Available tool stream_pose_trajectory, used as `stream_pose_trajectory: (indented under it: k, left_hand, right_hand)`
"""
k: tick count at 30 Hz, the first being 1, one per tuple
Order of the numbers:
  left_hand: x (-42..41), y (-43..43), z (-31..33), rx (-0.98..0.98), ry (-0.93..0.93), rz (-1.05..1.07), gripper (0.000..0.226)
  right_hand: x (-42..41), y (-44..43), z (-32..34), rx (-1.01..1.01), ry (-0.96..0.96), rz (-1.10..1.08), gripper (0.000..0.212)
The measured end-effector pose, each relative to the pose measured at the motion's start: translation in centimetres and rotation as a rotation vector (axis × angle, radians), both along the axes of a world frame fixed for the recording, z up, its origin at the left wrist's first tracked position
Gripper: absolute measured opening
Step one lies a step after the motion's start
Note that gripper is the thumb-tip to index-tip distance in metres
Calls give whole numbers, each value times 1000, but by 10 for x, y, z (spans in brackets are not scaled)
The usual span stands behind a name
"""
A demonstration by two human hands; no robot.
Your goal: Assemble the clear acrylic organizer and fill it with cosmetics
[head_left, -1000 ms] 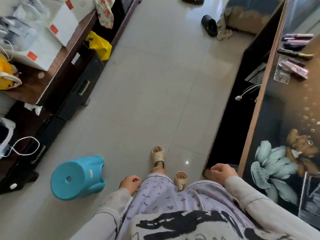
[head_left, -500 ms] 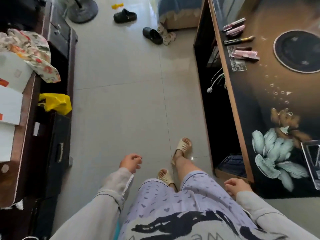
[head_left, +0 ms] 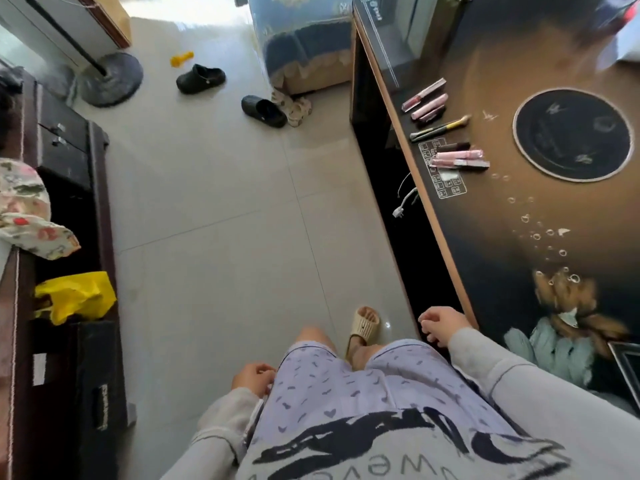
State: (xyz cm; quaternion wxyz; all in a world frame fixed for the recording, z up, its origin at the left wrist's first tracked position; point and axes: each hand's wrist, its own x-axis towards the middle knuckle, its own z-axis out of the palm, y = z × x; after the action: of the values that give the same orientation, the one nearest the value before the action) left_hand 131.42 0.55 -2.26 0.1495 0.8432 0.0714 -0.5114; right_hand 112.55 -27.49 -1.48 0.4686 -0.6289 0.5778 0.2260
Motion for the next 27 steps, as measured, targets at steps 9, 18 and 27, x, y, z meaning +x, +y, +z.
stream_pose_trajectory:
  k: [9, 18, 27]
  left_hand:
    - [99, -93, 1, -22, 22, -211, 16]
    - [237, -248, 8, -34, 20, -672, 20]
    - [301, -414, 22, -115, -69, -1003, 18]
  right_hand:
    - [51, -61, 13, 9, -2, -141, 17]
    - [92, -70, -5, 29, 66, -590, 16]
    - [139, -49, 0, 150, 217, -795, 26]
